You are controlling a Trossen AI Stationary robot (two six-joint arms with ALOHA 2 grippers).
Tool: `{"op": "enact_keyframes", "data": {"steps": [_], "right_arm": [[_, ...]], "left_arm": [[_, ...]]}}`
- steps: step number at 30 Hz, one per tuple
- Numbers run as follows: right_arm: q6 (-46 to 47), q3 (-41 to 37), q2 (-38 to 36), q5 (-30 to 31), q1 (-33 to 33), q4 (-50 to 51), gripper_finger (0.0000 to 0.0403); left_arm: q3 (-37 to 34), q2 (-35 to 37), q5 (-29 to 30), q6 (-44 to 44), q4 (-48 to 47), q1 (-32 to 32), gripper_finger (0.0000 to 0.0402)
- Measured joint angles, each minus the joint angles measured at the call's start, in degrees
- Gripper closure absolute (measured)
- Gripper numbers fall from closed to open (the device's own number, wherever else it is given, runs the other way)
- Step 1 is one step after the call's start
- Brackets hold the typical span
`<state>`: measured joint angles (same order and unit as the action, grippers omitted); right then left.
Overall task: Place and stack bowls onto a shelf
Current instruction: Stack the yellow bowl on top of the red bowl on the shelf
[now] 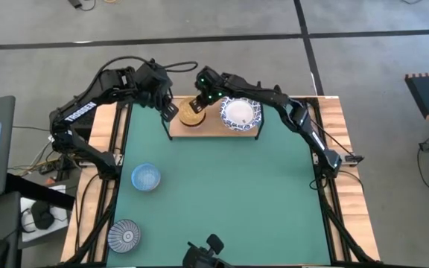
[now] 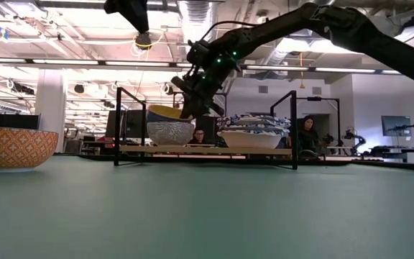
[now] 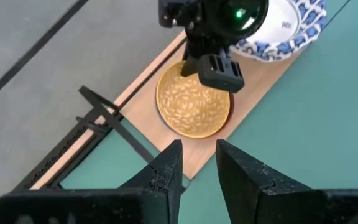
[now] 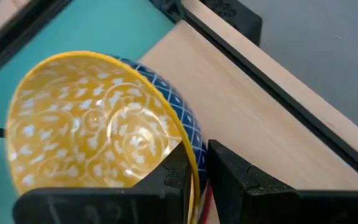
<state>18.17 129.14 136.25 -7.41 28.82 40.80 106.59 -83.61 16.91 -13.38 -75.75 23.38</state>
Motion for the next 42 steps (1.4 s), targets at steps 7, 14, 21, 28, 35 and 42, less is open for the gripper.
{"op": "enact_keyframes", "data": {"steps": [7, 14, 21, 28, 35, 42], "right_arm": [[1.71, 1.92, -0.14, -2.66, 0.25, 3.89, 0.0286], [3.02, 4.58, -0.31, -7.99, 0.56, 10.57, 0.0262], [2.97, 4.99, -0.11, -8.0, 0.56, 10.22, 0.027], [1.14, 4.5, -0.13, -7.84, 0.52, 13.0, 0.0279], [-2.29, 4.5, -0.37, -7.68, 0.48, 16.41, 0.0279], [-3.29, 4.42, -1.3, -7.61, -0.04, 15.34, 0.0279]], "left_arm": [[0.0, 0.02, 0.04, -3.11, -5.59, -0.55, 0.0318], [0.0, 0.02, 0.25, -6.95, -11.68, -2.32, 0.0318], [0.0, 0.04, 1.04, -9.53, -14.19, -6.41, 0.0323], [0.0, 0.04, 2.38, -12.84, -14.29, -11.07, 0.0337], [0.0, 0.04, 1.27, -15.18, -14.27, -16.69, 0.034], [1.28, 0.07, 0.21, -18.67, -14.23, -19.13, 0.034]]}}
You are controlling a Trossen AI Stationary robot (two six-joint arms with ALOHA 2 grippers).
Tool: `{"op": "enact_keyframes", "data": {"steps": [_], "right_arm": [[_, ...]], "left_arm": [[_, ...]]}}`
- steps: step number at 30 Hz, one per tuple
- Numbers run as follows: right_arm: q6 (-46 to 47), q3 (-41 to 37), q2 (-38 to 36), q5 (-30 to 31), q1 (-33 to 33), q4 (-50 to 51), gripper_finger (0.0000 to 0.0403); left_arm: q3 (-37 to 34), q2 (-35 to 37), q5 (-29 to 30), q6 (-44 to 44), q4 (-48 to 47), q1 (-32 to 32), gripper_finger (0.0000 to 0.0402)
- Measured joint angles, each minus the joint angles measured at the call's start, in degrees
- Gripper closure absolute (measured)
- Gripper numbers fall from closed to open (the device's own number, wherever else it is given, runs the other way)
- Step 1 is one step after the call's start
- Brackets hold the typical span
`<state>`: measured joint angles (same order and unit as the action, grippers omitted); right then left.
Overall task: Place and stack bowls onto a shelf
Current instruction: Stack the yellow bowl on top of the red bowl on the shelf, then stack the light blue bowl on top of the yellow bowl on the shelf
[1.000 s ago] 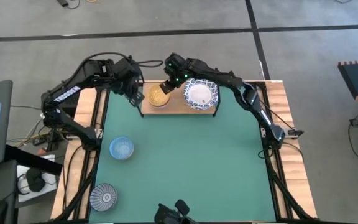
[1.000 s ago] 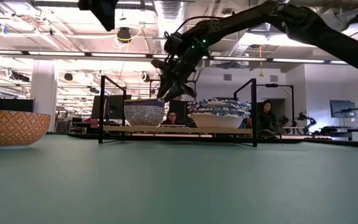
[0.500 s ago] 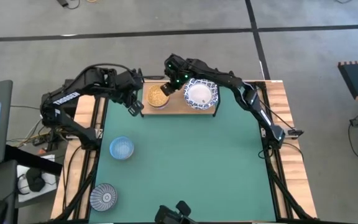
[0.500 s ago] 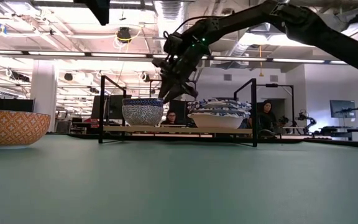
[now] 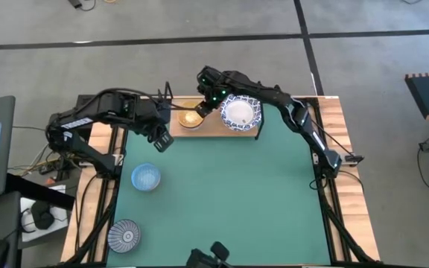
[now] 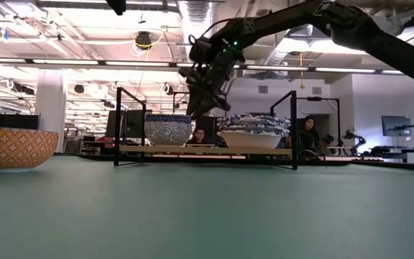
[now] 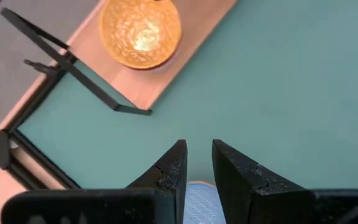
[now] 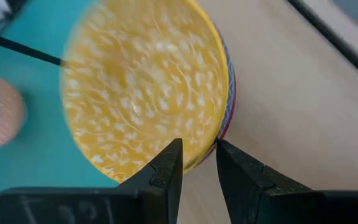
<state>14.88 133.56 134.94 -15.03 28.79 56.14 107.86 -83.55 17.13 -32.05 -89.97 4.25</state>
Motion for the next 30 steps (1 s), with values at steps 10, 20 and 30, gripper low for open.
{"op": "enact_keyframes", "data": {"steps": [10, 20, 30], "right_arm": [[-5.04, 0.09, -5.65, -1.66, 0.23, -8.12, 0.0251], [-4.4, 0.07, -6.02, -1.49, -0.29, -7.09, 0.0199], [-3.31, 0.07, -6.02, -1.38, -2.22, -4.24, 0.0213]], "left_arm": [[-19.84, 11.14, -8.06, -5.67, 1.35, -3.92, 0.034], [-53.16, 31.03, -10.9, -16.15, 24.11, -3.93, 0.034], [-72.78, 34.75, -10.95, -18.27, 29.73, -3.97, 0.0335]]}}
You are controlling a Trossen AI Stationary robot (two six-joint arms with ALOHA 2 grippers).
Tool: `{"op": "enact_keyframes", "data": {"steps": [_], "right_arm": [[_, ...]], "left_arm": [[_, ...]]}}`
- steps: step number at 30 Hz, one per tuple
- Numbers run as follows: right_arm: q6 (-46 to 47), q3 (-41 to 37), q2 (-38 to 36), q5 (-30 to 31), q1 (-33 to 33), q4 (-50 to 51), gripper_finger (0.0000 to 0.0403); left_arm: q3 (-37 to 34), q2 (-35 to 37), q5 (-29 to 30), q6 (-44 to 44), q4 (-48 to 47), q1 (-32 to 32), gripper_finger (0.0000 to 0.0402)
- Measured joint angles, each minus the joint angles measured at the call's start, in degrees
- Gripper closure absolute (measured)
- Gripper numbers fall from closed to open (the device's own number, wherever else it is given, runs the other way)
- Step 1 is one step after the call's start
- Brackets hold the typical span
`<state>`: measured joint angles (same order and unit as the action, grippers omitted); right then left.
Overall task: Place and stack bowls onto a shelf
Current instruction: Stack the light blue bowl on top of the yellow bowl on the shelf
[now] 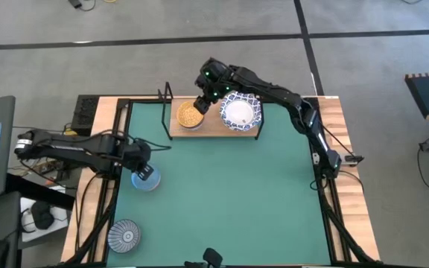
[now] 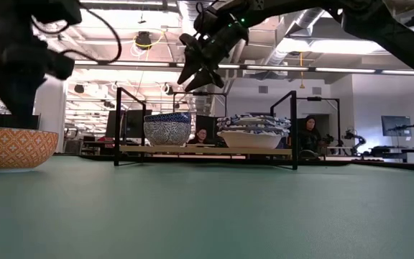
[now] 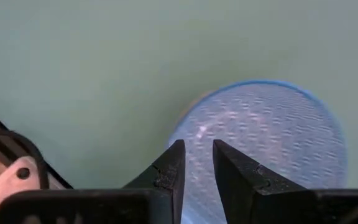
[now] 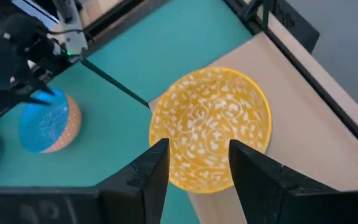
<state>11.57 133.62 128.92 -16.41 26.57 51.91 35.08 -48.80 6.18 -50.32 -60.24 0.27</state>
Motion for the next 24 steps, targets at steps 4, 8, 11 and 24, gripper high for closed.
{"op": "enact_keyframes", "data": {"steps": [4, 8, 11, 24], "right_arm": [[0.02, 0.0, 0.0, -0.04, -0.98, 0.32, 0.0213], [0.69, 0.0, 0.02, -0.05, -1.54, 0.06, 0.0213], [1.64, 0.0, 0.01, -0.1, -1.55, 0.36, 0.0213], [2.53, 0.0, 0.02, -0.23, -3.49, 2.31, 0.0213]], "left_arm": [[-2.21, -0.02, 3.17, 0.75, 0.33, 0.0, 0.0317], [-5.4, 0.0, 5.09, 1.74, 1.97, 0.04, 0.0298], [-8.95, -0.04, 3.31, 1.06, 4.0, 0.02, 0.029], [-4.62, -0.04, 1.09, 1.28, 5.37, 0.02, 0.0392]]}}
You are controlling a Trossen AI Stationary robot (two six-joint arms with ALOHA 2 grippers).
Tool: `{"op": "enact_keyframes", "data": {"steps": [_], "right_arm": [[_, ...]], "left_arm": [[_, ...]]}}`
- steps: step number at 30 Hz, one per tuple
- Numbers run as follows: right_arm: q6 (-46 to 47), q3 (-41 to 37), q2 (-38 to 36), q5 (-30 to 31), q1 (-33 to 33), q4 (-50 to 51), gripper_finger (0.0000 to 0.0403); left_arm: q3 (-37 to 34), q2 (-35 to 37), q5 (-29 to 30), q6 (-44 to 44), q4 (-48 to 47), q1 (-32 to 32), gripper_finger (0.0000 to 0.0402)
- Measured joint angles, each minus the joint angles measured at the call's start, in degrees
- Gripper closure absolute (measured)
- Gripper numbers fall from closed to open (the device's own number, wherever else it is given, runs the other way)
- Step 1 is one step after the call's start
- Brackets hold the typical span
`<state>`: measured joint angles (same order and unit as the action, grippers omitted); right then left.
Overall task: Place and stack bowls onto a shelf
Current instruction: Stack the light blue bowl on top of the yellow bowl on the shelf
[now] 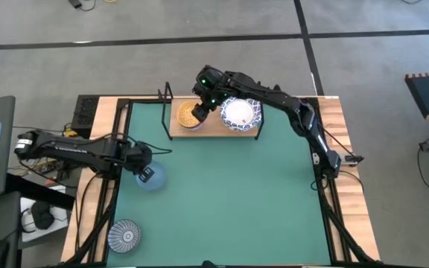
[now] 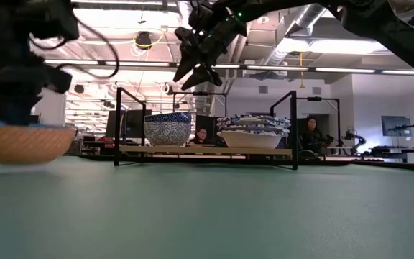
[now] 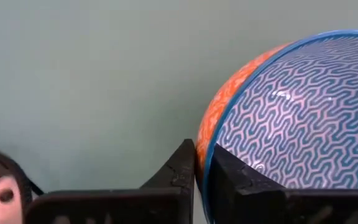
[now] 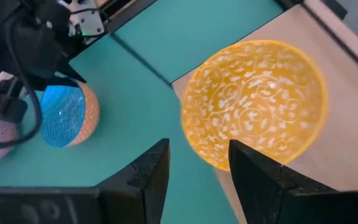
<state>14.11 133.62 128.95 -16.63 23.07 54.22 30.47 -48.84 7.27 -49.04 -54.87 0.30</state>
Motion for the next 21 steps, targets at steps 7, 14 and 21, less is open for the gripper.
{"op": "enact_keyframes", "data": {"steps": [7, 14, 21], "right_arm": [[-3.54, 0.02, -1.11, -3.28, -4.0, -1.25, 0.0212], [-8.72, 0.04, -4.33, -2.96, -8.13, -6.01, 0.0199], [-11.29, 0.02, -4.2, -0.84, -10.06, -9.95, 0.0174]], "left_arm": [[10.66, -0.02, 11.38, 2.17, 0.27, 0.0, 0.0398], [17.73, -0.03, 26.28, 6.33, 2.72, 0.06, 0.0399], [18.64, -1.15, 32.99, 15.98, 14.88, 1.27, 0.04]]}}
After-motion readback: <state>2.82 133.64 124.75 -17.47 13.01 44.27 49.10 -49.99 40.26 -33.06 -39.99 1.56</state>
